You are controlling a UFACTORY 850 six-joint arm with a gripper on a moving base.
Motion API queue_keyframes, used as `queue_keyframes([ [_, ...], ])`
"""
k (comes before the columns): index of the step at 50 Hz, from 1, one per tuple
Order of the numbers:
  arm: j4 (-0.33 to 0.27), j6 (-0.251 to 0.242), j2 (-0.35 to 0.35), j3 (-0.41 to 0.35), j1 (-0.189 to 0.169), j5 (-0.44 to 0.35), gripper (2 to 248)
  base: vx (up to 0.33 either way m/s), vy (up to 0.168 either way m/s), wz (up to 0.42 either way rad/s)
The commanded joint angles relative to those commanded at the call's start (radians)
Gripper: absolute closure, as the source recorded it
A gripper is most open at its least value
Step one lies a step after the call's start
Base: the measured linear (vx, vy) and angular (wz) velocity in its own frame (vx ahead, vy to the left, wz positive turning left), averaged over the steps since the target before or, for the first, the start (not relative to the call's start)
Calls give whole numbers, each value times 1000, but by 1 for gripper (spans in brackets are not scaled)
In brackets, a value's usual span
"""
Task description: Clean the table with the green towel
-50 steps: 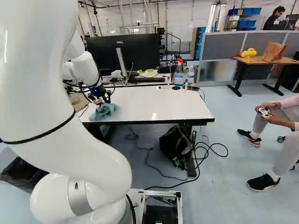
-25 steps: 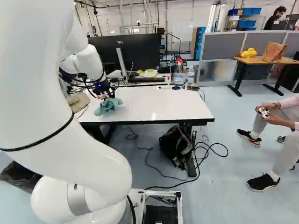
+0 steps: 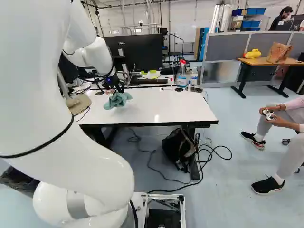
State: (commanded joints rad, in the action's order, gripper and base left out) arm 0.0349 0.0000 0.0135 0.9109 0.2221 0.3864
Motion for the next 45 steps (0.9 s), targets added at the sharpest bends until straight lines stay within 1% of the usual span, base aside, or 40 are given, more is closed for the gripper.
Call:
queue_keyframes([
  [10, 0, 0, -45, 46, -15, 0, 204, 0, 0, 0],
  [25, 0, 0, -120, 125, -23, 0, 204, 0, 0, 0],
  [34, 0, 0, -166, 176, -20, 0, 204, 0, 0, 0],
  [45, 0, 0, -220, 236, -8, 0, 204, 0, 0, 0],
])
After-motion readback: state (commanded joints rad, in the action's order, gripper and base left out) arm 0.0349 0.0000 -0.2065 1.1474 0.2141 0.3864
